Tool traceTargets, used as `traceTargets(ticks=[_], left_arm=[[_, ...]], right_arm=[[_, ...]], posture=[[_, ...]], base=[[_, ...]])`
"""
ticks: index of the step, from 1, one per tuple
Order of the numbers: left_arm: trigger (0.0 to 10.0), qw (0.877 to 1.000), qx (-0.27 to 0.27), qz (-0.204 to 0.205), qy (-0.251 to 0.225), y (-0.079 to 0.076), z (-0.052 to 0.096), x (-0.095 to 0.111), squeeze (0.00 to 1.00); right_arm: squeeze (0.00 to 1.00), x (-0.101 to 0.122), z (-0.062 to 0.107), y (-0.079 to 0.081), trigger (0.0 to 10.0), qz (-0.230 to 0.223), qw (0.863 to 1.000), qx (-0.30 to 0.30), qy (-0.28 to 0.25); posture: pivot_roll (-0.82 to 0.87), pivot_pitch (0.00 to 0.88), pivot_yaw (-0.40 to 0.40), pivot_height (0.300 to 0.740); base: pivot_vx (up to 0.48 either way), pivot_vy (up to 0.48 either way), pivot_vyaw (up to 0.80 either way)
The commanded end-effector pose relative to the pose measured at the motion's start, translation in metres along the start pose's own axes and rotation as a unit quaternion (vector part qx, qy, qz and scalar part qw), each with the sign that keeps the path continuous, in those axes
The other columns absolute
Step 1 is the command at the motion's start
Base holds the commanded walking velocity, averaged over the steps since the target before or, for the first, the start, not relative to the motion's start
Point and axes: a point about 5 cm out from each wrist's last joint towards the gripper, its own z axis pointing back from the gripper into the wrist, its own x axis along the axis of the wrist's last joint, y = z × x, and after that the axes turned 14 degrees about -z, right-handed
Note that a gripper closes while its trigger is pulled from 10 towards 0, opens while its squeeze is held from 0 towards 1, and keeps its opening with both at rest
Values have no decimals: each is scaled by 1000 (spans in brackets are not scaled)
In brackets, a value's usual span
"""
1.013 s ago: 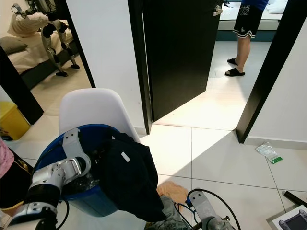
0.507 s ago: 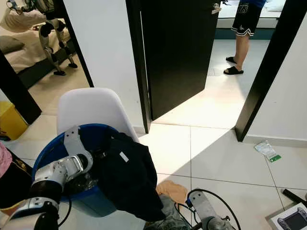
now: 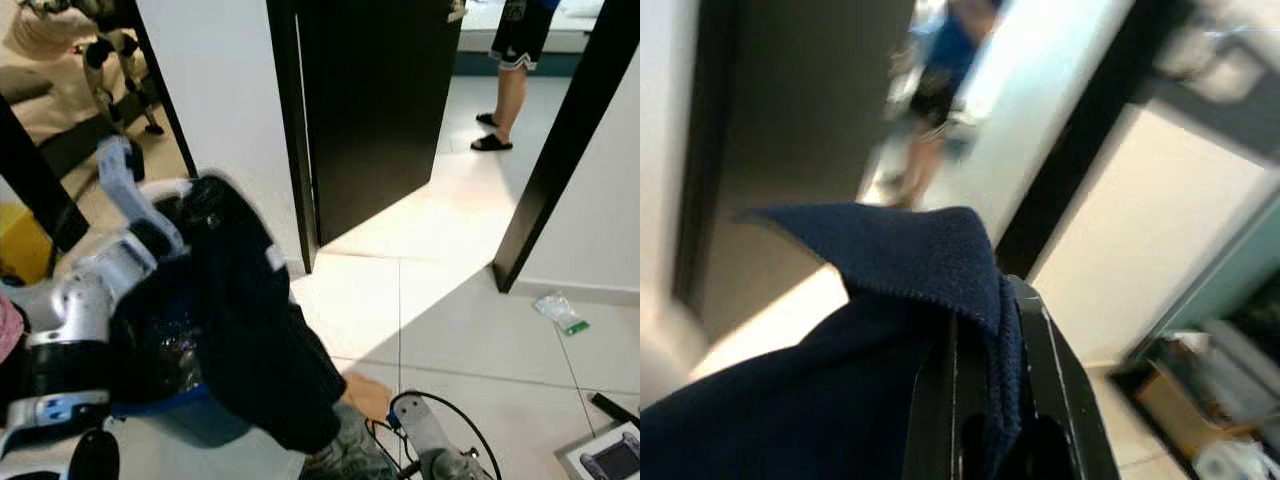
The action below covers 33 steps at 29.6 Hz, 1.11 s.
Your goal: Hang hanger
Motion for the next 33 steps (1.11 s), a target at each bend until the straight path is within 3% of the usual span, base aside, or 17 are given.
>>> traceTargets(ticks=[1,5,6,8,9,10,15,17,20,33], left_arm=[[0,998,-54,-23,-36,-13,1,23,0],[0,985,-127,-65,-94,-36,7,60,0],[4667,983,-133,-67,-104,-40,7,66,0],[4667,982,-137,-68,-110,-42,7,69,0],[7686,979,-148,-72,-118,-46,8,73,0],[10000,976,-159,-88,-119,-52,8,74,0],[10000,972,-186,-115,-91,-67,10,66,0],[10000,972,-186,-115,-91,-67,10,66,0],[10000,970,-210,-103,-65,-83,10,53,0],[10000,975,-202,-85,-42,-91,5,39,0]], right_arm=[[0,1,0,2,10000,0,1000,1,0],[0,3,-1,3,10000,-1,1000,0,-3],[0,3,-1,3,10000,-1,1000,0,-3],[0,4,-1,3,10000,-1,1000,0,-4],[0,4,-1,3,10000,-1,1000,0,-4],[0,4,-1,4,10000,-1,1000,0,-5],[0,5,-1,4,10000,-1,1000,-1,-6],[0,5,-1,4,10000,-1,1000,-1,-6],[0,5,-1,3,10000,-8,1000,-20,-12],[0,4,-1,1,10000,-5,1000,-29,-10]], posture=[[-12,4,36,740],[-4,0,37,740],[3,0,37,740],[3,0,37,740],[6,0,36,740],[5,0,37,740],[7,0,39,740],[7,0,39,740],[3,0,44,740],[4,0,44,740]], base=[[0,0,0],[0,0,0],[0,0,0],[0,0,0],[0,0,0],[0,0,0],[-274,0,0],[-315,0,0],[-345,0,0],[-350,0,0]])
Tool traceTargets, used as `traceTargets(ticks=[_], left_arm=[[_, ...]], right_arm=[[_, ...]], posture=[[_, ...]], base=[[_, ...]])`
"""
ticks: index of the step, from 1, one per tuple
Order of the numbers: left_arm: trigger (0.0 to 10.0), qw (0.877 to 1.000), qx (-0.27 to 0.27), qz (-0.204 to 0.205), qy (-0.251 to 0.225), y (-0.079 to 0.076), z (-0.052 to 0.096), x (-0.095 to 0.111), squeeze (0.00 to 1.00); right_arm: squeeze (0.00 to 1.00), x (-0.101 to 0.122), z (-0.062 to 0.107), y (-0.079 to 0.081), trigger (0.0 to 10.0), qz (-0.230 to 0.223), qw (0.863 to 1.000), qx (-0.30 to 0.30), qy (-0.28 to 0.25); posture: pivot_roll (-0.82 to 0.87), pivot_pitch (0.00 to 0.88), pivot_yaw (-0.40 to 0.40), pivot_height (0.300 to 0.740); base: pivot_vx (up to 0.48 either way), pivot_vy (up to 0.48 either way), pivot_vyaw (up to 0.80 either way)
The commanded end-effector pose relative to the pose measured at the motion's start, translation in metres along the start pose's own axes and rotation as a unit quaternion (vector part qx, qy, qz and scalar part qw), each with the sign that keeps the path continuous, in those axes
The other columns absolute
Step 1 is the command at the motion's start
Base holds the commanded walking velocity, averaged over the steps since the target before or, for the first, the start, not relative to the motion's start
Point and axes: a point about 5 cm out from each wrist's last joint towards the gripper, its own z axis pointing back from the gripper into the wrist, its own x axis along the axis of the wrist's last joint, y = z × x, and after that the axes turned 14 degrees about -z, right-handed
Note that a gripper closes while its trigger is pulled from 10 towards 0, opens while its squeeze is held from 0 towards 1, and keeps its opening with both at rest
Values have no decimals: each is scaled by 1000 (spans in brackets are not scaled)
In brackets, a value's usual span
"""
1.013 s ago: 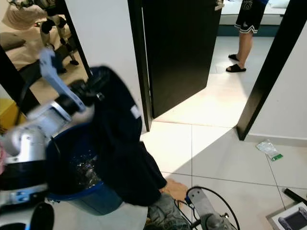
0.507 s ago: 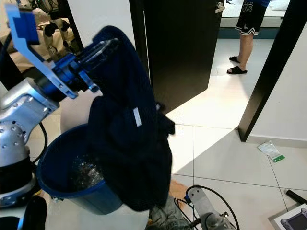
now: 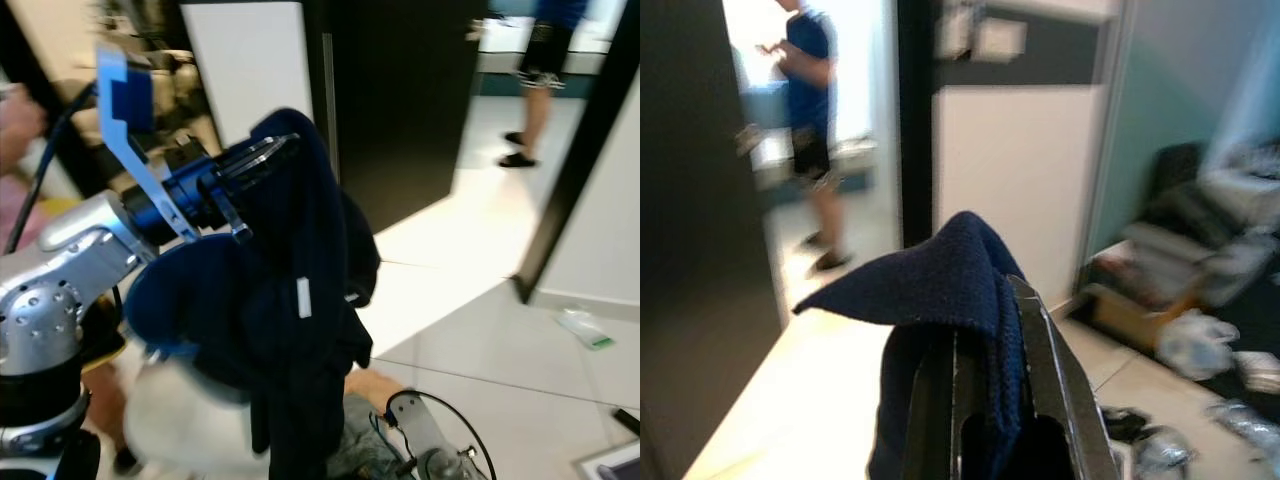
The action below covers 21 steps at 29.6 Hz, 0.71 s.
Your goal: Hang hanger
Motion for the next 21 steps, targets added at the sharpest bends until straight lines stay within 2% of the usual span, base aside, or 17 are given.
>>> traceTargets(ticks=[1,12,17,18,21], left_arm=[[10000,1000,-1,-4,-3,-2,-3,1,0],[10000,1000,9,16,3,-4,-5,-6,0],[10000,998,44,18,30,6,4,-17,0],[10000,996,68,22,48,12,9,-26,0],[10000,993,92,27,71,18,17,-37,0]], right_arm=[[0,0,0,1,10000,-2,1000,-2,1],[0,-1,0,-2,10000,-11,1000,-24,-3],[0,-3,0,-2,10000,-38,998,-43,-11],[0,-3,0,-3,10000,-48,998,-47,-13],[0,-4,1,-3,10000,-52,997,-48,-13]], posture=[[1,0,45,740],[1,0,44,740],[1,0,41,740],[2,0,34,740],[-3,0,33,740]], base=[[-352,0,0],[-346,0,0],[-337,0,0],[-337,0,0],[-340,0,0]])
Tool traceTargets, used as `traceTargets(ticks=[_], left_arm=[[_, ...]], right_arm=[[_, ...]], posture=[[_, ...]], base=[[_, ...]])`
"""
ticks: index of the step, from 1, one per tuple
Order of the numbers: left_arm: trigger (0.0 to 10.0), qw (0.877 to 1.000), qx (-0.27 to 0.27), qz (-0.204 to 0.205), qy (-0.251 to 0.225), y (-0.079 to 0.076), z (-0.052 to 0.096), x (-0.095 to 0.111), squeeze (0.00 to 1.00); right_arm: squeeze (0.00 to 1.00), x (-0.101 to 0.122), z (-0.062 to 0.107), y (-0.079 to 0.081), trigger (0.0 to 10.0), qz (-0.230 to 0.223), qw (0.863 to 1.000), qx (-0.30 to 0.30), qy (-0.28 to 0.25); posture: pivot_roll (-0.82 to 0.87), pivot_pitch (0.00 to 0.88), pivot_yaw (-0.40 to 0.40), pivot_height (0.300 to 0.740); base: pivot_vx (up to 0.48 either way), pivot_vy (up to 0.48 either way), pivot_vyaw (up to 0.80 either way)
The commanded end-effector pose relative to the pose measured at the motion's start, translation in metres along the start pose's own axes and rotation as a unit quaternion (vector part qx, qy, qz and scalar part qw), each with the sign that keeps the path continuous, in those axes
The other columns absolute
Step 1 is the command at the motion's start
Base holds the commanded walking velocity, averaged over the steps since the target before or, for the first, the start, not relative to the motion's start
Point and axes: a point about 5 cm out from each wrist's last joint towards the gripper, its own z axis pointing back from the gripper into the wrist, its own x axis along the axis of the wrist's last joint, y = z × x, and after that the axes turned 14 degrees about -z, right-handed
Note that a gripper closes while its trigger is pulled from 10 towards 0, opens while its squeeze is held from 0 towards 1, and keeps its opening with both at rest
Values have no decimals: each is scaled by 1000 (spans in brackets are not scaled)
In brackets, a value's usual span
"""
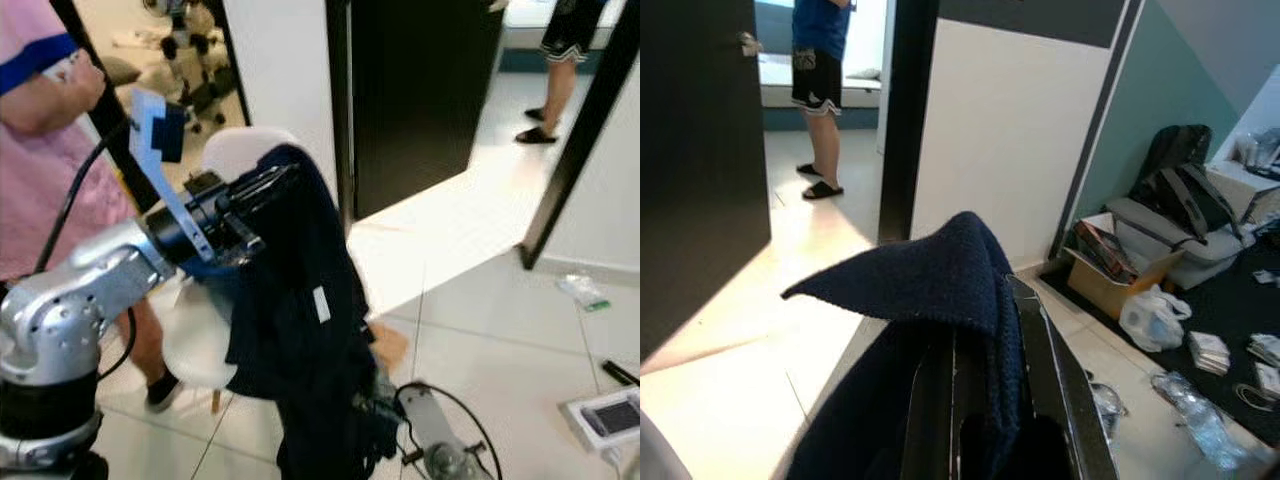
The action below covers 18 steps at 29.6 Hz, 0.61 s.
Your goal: Hang hanger
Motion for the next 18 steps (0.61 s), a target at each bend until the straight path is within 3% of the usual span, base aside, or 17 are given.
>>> traceTargets(ticks=[1,9,14,18], left_arm=[[10000,999,34,-5,17,11,9,-7,0],[10000,997,62,12,44,17,20,-26,0],[10000,997,70,8,42,21,24,-28,0],[10000,998,59,-18,30,22,25,-24,0]], right_arm=[[0,-3,0,7,10000,-14,1000,8,1],[0,-5,1,6,10000,-34,999,-4,-5],[0,-4,1,5,10000,-43,999,-15,-18],[0,-3,2,5,10000,-50,998,-21,-37]], posture=[[-4,0,32,740],[-4,0,25,740],[-10,0,18,740],[-21,0,18,740]], base=[[-341,0,0],[-336,0,0],[-335,0,-708],[-277,0,-800]])
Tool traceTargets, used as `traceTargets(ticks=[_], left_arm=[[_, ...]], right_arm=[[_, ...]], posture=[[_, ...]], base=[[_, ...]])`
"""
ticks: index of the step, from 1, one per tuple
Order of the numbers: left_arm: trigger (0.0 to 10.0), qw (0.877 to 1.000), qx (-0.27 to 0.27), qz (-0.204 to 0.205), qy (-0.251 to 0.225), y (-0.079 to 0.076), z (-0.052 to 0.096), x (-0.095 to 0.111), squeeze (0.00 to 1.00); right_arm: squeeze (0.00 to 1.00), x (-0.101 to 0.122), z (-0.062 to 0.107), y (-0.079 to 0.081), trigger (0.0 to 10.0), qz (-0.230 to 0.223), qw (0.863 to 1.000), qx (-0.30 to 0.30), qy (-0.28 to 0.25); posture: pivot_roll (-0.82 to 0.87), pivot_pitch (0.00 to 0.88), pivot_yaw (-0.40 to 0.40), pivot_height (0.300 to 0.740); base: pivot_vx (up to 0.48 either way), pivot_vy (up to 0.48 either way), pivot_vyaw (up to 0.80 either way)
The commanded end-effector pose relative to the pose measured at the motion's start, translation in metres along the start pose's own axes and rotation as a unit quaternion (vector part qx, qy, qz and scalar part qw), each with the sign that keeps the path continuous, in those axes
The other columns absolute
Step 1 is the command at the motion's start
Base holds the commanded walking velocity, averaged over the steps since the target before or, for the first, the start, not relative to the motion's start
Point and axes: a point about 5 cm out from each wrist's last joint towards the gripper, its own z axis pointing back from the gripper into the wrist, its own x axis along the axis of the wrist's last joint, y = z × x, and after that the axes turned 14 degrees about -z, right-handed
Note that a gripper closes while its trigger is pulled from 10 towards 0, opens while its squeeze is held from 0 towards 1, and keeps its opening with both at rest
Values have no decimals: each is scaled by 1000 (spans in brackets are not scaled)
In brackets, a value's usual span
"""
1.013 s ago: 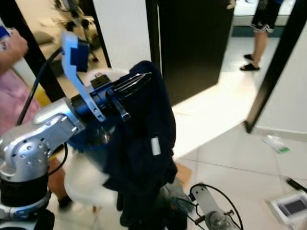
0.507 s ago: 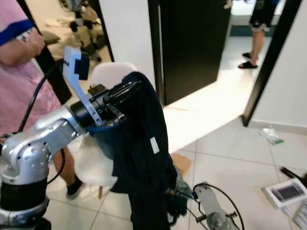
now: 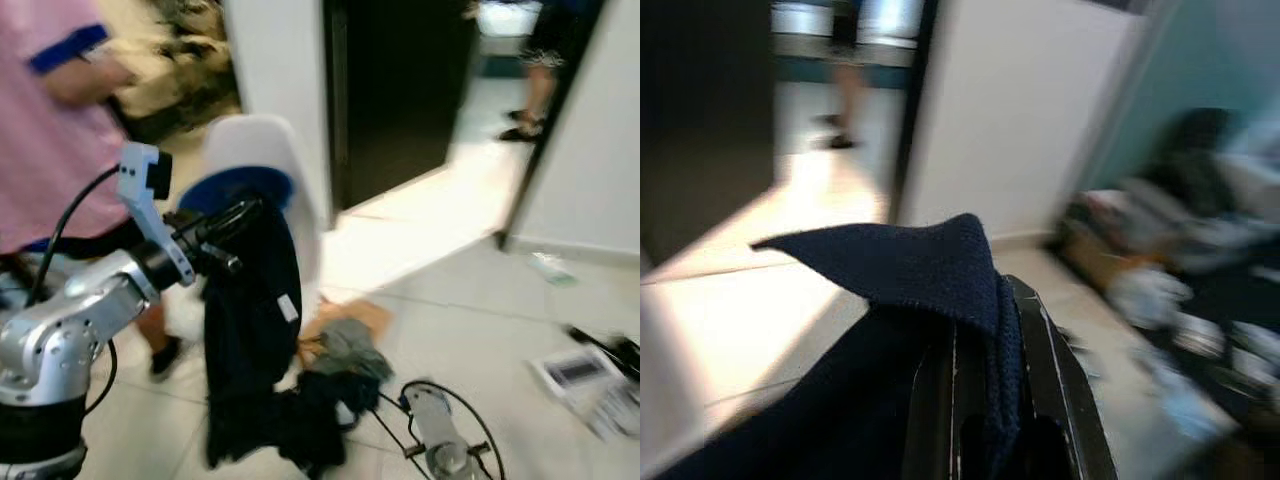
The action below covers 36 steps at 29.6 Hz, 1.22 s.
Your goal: Hang hanger
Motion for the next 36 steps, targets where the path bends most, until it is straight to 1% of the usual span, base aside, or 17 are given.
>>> traceTargets(ticks=[1,5,7,8,9,10,11,15,16,18,20,23,24,27,32,33,36], left_arm=[[10000,999,-10,-36,-17,3,2,7,0],[10000,996,-26,-82,-17,4,3,8,0],[10000,994,6,-111,2,14,3,4,0],[10000,994,6,-111,2,14,3,4,0],[10000,990,33,-133,19,23,4,1,0],[10000,990,33,-133,19,23,4,1,0],[10000,986,53,-153,39,31,6,-4,0],[10000,975,84,-197,59,47,16,-10,0],[10000,975,84,-197,59,47,16,-10,0],[10000,969,90,-223,51,51,20,-9,0],[10000,969,90,-223,51,51,20,-9,0],[10000,970,50,-237,-1,39,11,-1,0],[10000,970,50,-237,-1,39,11,-1,0],[10000,971,15,-235,-33,26,2,-1,0],[10000,971,14,-237,-33,25,-4,-10,0],[10000,969,31,-243,-20,31,-6,-18,0],[10000,967,44,-249,-12,36,-7,-22,0]], right_arm=[[0,-2,1,6,10000,-17,1000,5,-11],[0,1,2,9,10000,-19,999,13,-38],[0,86,-2,-52,10000,-38,991,14,-128],[0,86,-2,-52,10000,-38,991,14,-128],[0,122,4,-69,10000,-59,982,33,-175],[0,122,4,-69,10000,-59,982,33,-175],[0,153,13,-76,10000,-80,968,79,-224],[0,194,35,-79,10000,-89,929,184,-308],[0,194,35,-79,10000,-89,929,184,-308],[0,209,51,-86,10000,-82,907,230,-342],[0,209,51,-86,10000,-82,907,230,-342],[0,225,83,-96,10000,-31,871,325,-366],[0,225,83,-96,10000,-31,871,325,-366],[0,226,108,-102,10000,31,851,386,-354],[0,229,128,-108,10000,64,841,409,-348],[0,232,137,-109,10000,88,845,403,-339],[0,233,140,-109,10000,103,852,394,-328]], posture=[[-21,0,18,740],[-31,0,24,740],[-31,0,27,740],[-31,0,27,740],[-31,0,27,740],[-31,0,27,740],[-31,0,28,740],[-37,0,25,740],[-37,0,25,740],[-39,0,26,740],[-39,0,26,740],[-39,0,29,740],[-39,0,29,740],[-39,0,29,740],[-43,0,31,740],[-51,0,35,740],[-54,0,34,740]], base=[[0,0,-800],[0,0,-111],[0,0,0],[0,0,0],[0,0,0],[0,0,0],[0,0,0],[0,0,0],[0,0,0],[0,0,0],[0,0,0],[0,0,0],[0,0,0],[0,0,0],[0,0,0],[0,0,0],[0,0,0]])
